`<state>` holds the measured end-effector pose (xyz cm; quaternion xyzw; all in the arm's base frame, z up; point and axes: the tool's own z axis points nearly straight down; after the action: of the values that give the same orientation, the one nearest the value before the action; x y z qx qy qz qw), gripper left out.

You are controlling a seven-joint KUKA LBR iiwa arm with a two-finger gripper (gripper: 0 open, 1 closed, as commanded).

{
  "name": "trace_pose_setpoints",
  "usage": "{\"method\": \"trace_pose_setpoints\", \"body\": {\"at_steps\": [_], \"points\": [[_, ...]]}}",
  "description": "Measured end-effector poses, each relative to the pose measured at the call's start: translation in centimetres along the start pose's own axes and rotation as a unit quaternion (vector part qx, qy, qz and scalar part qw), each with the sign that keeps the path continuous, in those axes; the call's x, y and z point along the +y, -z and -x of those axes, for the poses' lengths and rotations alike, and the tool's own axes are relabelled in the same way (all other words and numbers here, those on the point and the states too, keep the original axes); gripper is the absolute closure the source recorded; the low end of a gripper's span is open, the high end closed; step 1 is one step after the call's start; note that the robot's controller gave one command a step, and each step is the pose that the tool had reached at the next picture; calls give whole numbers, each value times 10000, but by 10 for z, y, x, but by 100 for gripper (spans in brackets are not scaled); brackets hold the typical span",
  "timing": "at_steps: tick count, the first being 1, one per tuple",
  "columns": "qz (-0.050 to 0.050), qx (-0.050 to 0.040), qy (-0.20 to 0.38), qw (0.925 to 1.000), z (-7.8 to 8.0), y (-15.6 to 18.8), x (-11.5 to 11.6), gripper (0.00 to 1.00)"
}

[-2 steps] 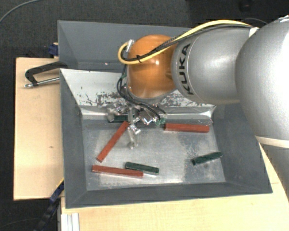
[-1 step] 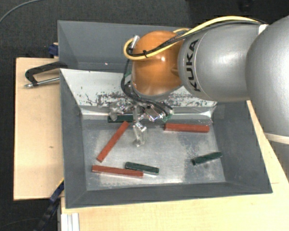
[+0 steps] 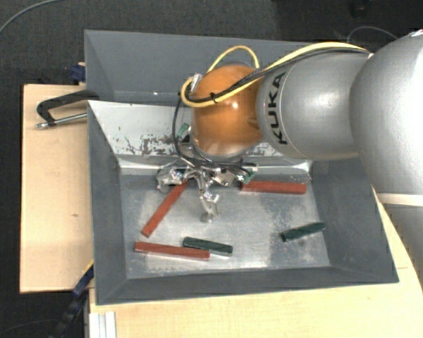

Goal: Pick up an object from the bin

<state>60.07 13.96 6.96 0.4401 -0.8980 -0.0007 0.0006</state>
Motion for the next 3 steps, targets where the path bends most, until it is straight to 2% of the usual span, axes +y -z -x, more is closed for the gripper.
{"method": "trace_pose_setpoints", "body": {"at_steps": [1, 2, 3], "points": [[-4, -19, -13, 10000, 2, 1, 0, 0], [-4, -20, -15, 10000, 2, 1, 0, 100], [-27, -45, -28, 10000, 4, 29, 0, 100]]}}
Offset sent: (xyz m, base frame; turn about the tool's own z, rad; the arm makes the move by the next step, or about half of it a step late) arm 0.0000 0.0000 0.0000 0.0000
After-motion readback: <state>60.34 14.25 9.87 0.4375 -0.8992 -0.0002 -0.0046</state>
